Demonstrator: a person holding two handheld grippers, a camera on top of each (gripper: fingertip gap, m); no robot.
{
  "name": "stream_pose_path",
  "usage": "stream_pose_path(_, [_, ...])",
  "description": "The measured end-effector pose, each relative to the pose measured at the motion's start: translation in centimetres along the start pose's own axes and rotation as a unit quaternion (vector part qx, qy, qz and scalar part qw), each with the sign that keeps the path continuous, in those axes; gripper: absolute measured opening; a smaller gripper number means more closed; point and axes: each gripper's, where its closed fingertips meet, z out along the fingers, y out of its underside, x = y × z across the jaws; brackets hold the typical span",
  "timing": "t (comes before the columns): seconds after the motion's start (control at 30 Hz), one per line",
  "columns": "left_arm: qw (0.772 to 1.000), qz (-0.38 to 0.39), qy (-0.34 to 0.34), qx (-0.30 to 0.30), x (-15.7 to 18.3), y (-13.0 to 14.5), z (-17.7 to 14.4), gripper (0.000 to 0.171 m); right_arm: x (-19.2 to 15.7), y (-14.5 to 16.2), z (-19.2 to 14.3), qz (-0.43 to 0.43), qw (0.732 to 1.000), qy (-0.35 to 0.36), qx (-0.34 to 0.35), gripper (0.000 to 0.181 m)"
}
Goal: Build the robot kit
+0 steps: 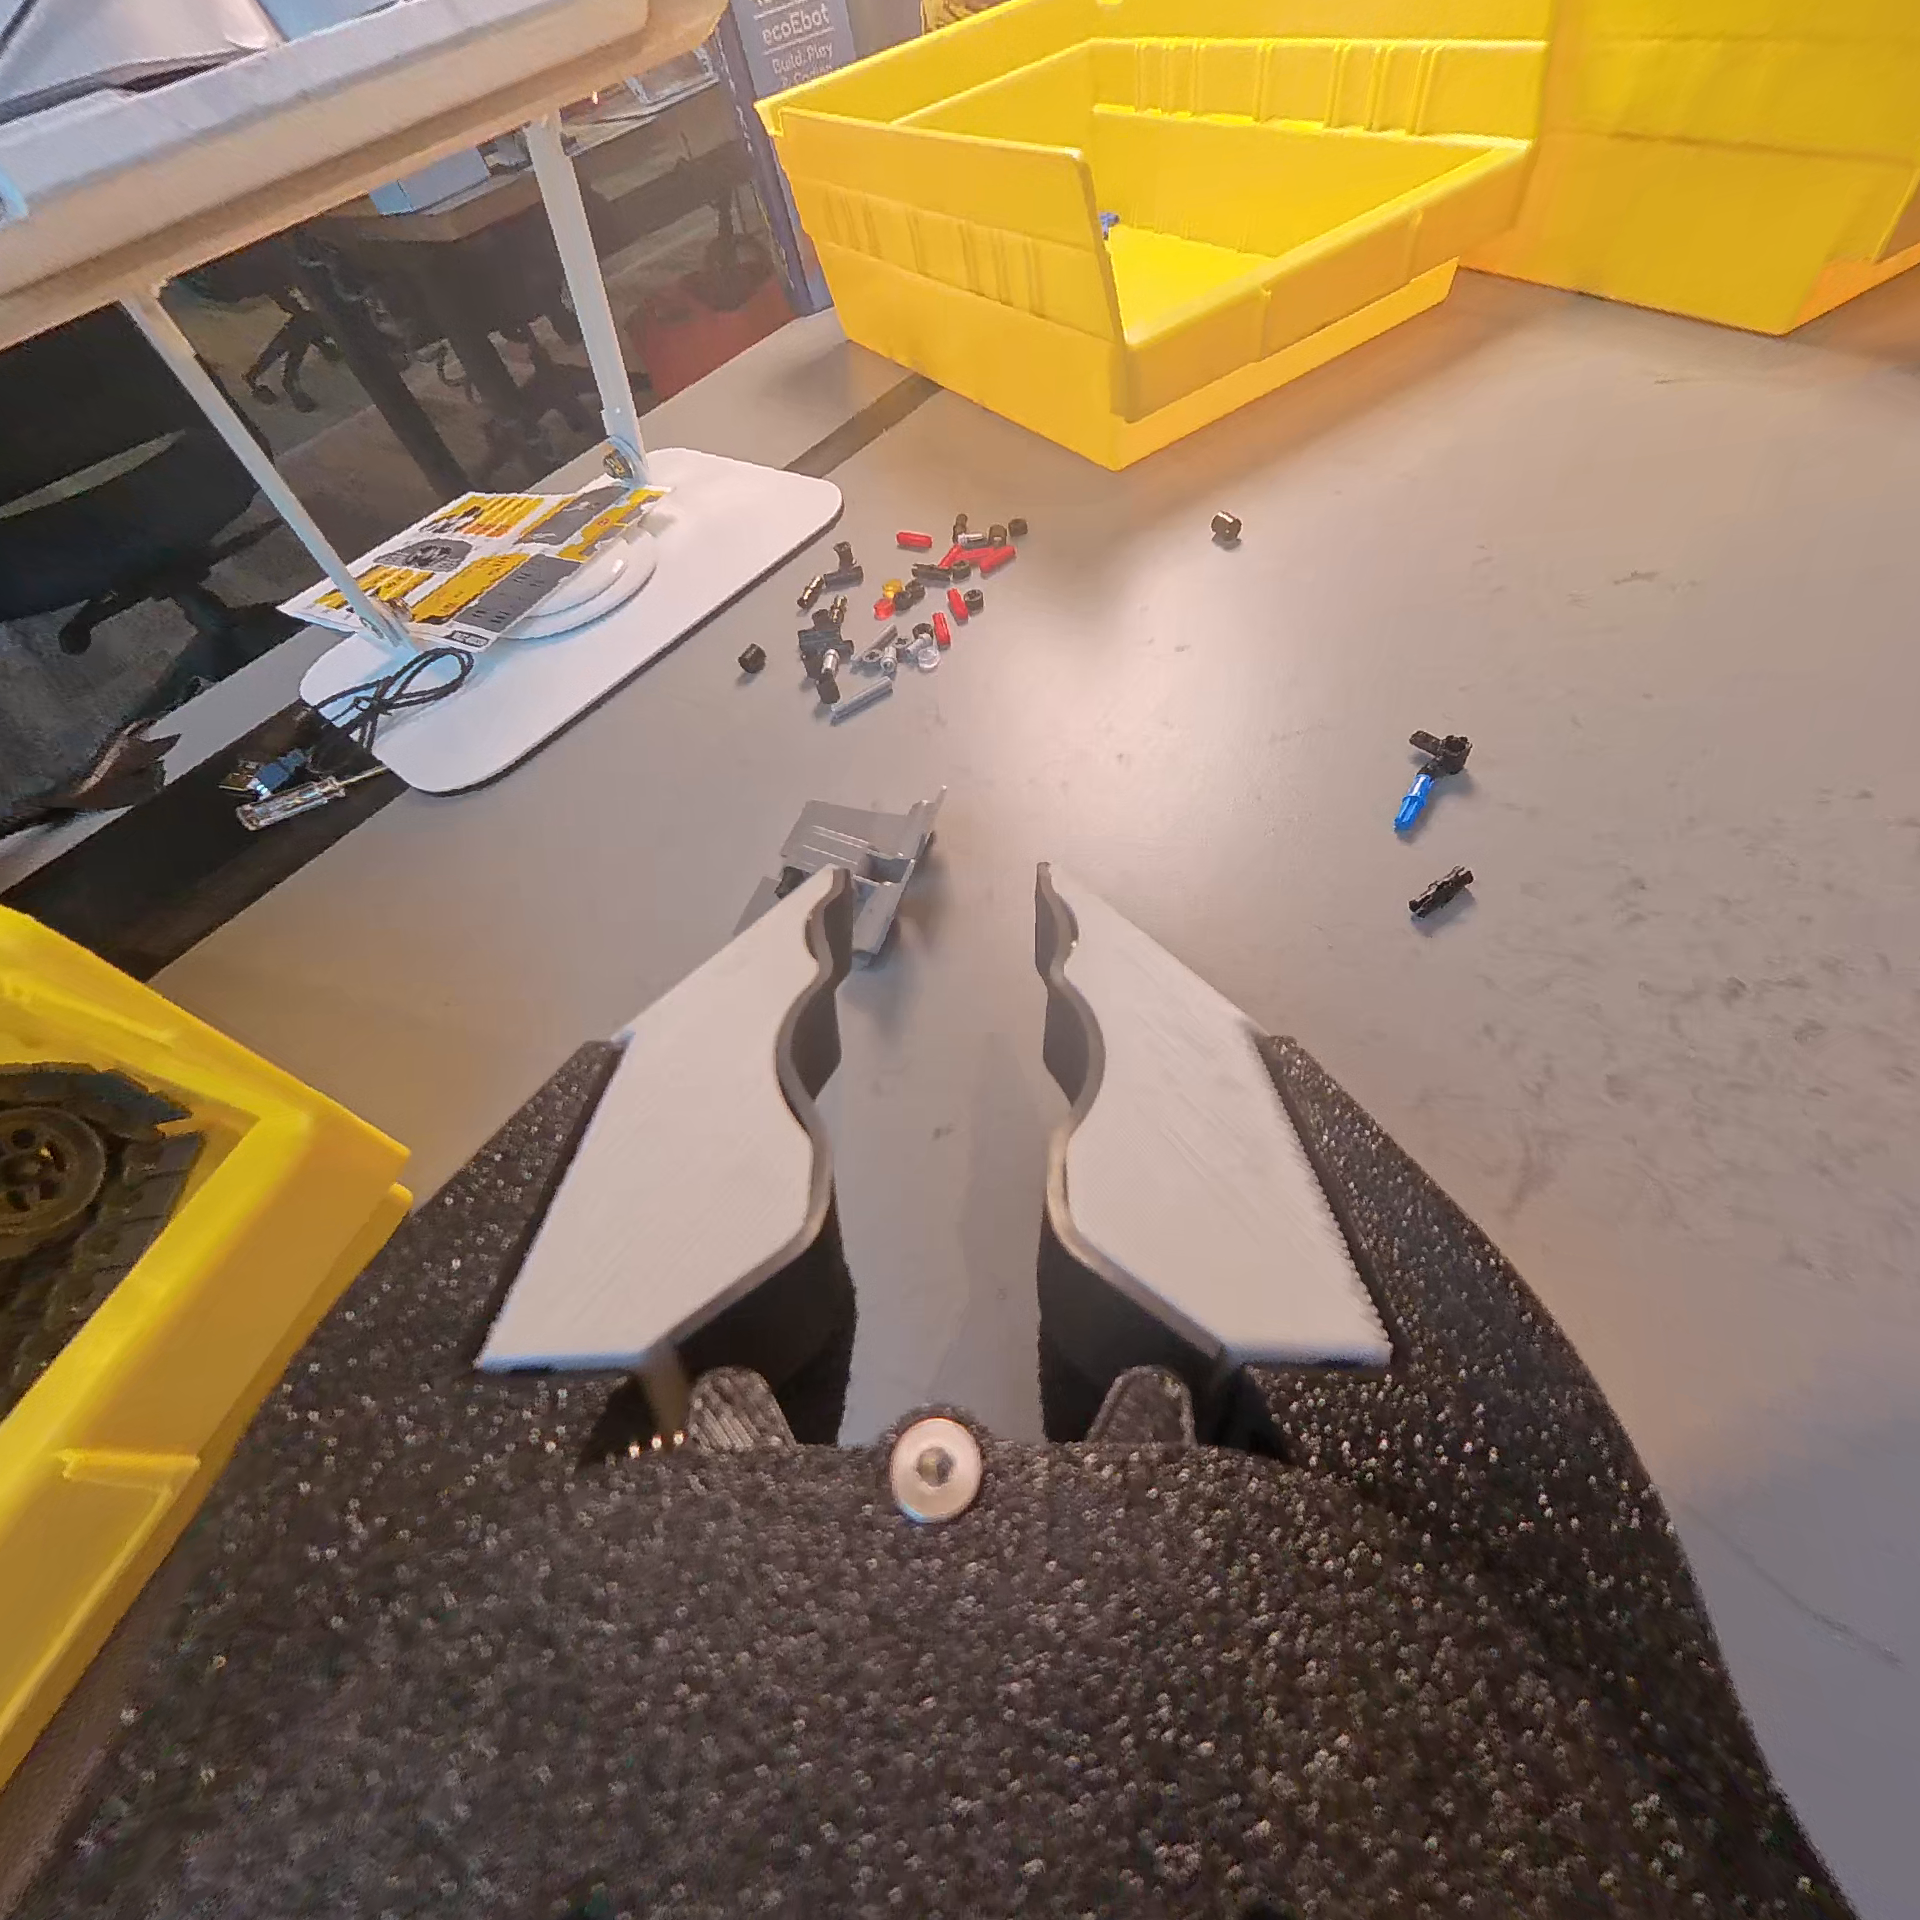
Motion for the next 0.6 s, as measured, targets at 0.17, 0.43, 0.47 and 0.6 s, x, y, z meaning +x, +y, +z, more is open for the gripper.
stream_pose_path(0.17, [0.999, -0.027, 0.004, 0.018, -0.4, -0.4, -0.6, 0.034, -9.7, 0.1, 5.6, -0.009, 0.991, -0.133, -0.028, 0.007])
stream_pose_path(0.43, [0.997, -0.067, 0.021, 0.034, -0.7, -0.7, -1.1, 0.034, -19.1, 8.4, 11.7, 0.003, 0.955, -0.252, -0.157, 0.007])
stream_pose_path(0.47, [0.997, -0.068, 0.023, 0.034, -0.7, -0.7, -1.1, 0.034, -19.4, 8.8, 11.8, 0.001, 0.952, -0.257, -0.164, 0.007])
stream_pose_path(0.6, [0.997, -0.064, 0.026, 0.031, -0.5, -0.7, -1.0, 0.034, -19.5, 8.8, 11.9, -0.003, 0.952, -0.257, -0.165, 0.007])
